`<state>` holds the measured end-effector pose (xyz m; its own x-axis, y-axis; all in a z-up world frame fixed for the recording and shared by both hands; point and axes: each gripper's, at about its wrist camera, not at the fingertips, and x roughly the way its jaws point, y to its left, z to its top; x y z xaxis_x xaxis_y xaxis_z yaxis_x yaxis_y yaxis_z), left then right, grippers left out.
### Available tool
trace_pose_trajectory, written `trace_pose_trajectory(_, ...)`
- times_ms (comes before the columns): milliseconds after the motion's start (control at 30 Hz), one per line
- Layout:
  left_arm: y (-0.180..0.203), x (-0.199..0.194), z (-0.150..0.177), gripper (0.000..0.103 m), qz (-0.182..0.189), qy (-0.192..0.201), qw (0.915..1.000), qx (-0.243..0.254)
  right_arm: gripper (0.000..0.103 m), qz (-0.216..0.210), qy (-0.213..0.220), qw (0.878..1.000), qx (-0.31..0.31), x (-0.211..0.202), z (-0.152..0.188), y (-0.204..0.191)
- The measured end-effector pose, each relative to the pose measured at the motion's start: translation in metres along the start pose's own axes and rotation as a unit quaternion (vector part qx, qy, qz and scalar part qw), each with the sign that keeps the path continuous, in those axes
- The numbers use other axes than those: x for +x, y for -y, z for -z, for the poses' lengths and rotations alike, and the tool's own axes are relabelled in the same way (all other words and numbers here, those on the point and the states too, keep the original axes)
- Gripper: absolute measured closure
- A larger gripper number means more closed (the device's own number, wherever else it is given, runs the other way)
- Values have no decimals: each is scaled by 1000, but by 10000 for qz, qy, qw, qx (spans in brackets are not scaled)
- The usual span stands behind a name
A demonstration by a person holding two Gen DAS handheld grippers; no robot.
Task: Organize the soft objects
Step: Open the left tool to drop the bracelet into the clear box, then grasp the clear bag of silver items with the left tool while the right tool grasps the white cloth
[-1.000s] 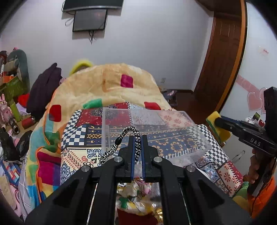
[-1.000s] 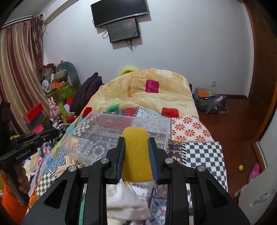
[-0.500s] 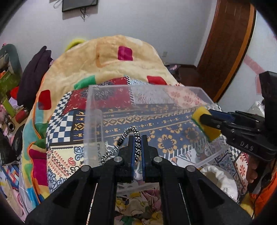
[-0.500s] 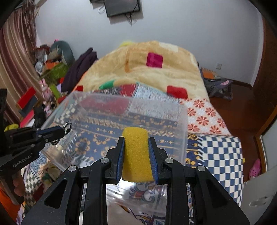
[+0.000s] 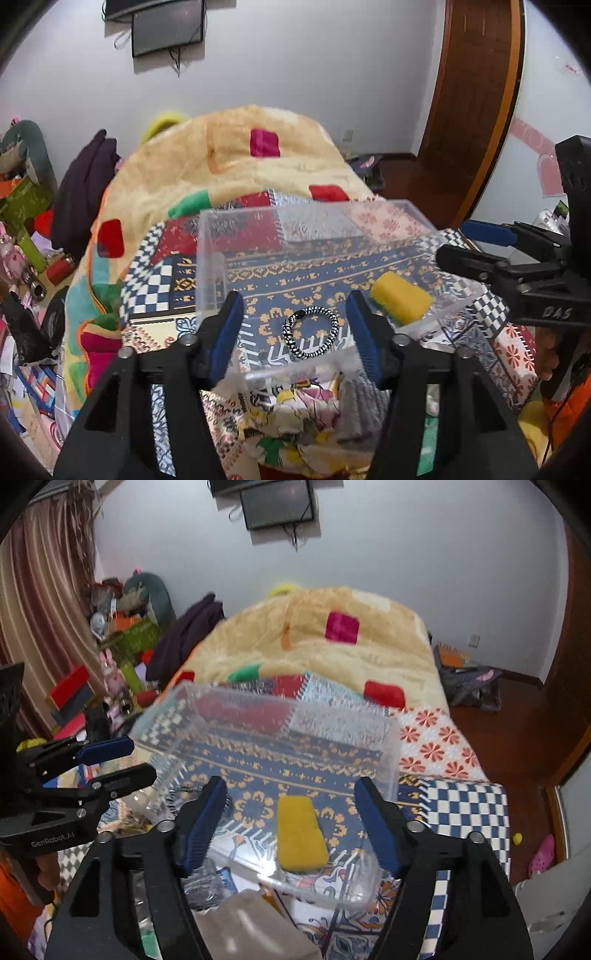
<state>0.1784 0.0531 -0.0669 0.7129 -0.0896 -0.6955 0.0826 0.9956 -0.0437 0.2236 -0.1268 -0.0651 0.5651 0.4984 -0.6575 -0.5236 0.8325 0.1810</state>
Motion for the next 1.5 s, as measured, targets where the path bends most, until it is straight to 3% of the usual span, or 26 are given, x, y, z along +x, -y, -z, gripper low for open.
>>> trace_pose_trajectory(67, 4, -15, 2, 36, -10, 131, 9999, 31, 20, -39, 199, 9998, 56, -18, 1, 1)
trace_pose_trajectory(167, 10, -30, 7, 34, 5, 198, 9998, 97, 15, -114, 342, 9993, 88, -36, 5, -2)
trace_pose_trajectory(300, 15, -41, 18, 19, 67, 179, 9998, 101, 12, -203, 342, 9992, -27, -53, 20, -10)
trace_pose_trajectory(767, 35, -30, 69, 19, 253, -318, 9989, 227, 9, -496, -52, 9984, -265, -47, 72, -31)
trace_pose_trajectory(1033, 44, -11, 79, 20, 295, -438, 9983, 234, 9, -312, -389, 9987, -101, -20, 82, -21)
trace_pose_trajectory(1100, 45, -7, 79, 24, 346, -443, 9982, 220, 12, -377, -438, 9983, -15, -18, 84, -19)
trace_pose_trajectory(1200, 47, 1, 80, 35, 442, -539, 9973, 222, 25, -463, -529, 9975, 18, -15, 86, -19)
trace_pose_trajectory(1367, 48, 6, 84, 47, 522, -594, 9966, 223, 55, -590, -664, 9960, -18, -9, 91, -22)
trace_pose_trajectory(1500, 51, 6, 88, 63, 614, -546, 9961, 313, 74, -577, -660, 9961, -78, -10, 92, -24)
